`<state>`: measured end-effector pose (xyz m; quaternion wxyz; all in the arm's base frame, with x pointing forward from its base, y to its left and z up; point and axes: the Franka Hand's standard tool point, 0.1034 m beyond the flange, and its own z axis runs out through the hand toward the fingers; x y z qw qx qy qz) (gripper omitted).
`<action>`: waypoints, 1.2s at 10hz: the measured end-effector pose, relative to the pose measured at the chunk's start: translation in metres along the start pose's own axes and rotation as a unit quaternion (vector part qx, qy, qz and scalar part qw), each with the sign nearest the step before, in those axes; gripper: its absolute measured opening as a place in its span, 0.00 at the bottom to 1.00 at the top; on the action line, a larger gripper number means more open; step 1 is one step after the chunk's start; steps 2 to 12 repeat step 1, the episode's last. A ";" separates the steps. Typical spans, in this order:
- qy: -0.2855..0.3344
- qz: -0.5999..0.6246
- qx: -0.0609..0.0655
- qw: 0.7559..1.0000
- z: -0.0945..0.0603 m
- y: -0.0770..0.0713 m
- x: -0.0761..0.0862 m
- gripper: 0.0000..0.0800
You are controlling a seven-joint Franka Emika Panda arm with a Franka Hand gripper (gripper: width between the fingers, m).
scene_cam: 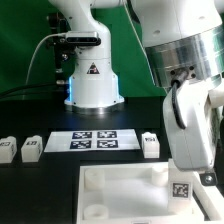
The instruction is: Assemble one leg
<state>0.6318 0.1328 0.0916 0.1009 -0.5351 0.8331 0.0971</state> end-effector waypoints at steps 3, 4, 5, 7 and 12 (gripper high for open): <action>0.000 0.000 0.000 1.000 0.000 0.000 0.000 0.81; 0.000 0.000 0.000 1.000 0.000 0.000 0.000 0.81; 0.000 0.000 0.000 1.000 0.000 0.000 0.000 0.81; 0.000 0.000 0.000 1.000 0.000 0.000 0.000 0.81; 0.000 0.000 0.000 1.000 0.000 0.000 0.000 0.81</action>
Offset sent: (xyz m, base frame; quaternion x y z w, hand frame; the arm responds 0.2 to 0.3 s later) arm 0.0000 0.0000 0.0000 0.0000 0.0000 0.0000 1.0000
